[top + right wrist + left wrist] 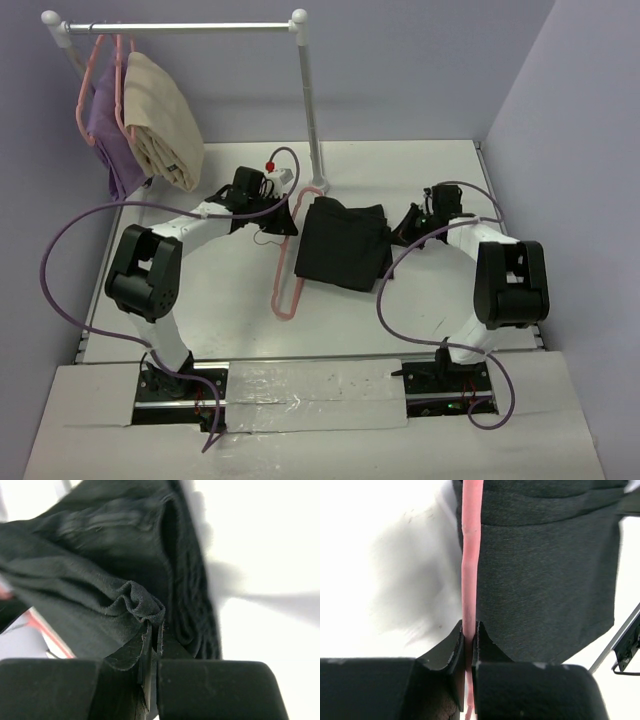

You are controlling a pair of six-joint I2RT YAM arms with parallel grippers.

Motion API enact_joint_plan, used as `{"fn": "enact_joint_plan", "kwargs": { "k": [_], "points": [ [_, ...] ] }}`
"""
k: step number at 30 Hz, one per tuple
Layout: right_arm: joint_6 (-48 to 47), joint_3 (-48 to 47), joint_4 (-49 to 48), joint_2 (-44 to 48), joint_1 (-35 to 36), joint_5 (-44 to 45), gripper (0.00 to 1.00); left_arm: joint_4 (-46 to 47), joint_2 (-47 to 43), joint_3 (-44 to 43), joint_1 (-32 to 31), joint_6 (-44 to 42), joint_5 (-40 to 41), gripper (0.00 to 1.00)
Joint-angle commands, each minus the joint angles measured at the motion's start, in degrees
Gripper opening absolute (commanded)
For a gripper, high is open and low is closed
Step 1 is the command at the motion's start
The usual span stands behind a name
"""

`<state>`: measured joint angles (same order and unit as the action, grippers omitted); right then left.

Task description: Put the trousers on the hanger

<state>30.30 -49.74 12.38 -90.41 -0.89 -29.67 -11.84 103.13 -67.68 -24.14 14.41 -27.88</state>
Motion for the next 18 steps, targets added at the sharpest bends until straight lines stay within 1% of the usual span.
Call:
{"fn": "enact_joint_plan", "kwargs": {
  "k": [1,6,14,18],
  "points": [
    [-3.50,-4.31,-2.89,-3.45,-2.10,11.03,0.00,1.73,-2.32,-4.65,0.59,-3.08,8.63,0.00],
    [-5.08,-7.21,-1.14,-4.95,-2.28,18.58,0.00,1.38,-2.41,-4.31,0.59,-3.78,9.85,0.00],
    [-7.01,-14.33,3.08,-3.55,-2.45,23.69,0.00,0.59,-2.85,-2.20,0.59,-5.71,11.79,0.00],
    [-8.07,-14.78,4.49,-2.66,-4.12,27.21,0.00,1.29,-3.64,-1.23,1.02,-5.80,12.23,0.00]
  ]
}}
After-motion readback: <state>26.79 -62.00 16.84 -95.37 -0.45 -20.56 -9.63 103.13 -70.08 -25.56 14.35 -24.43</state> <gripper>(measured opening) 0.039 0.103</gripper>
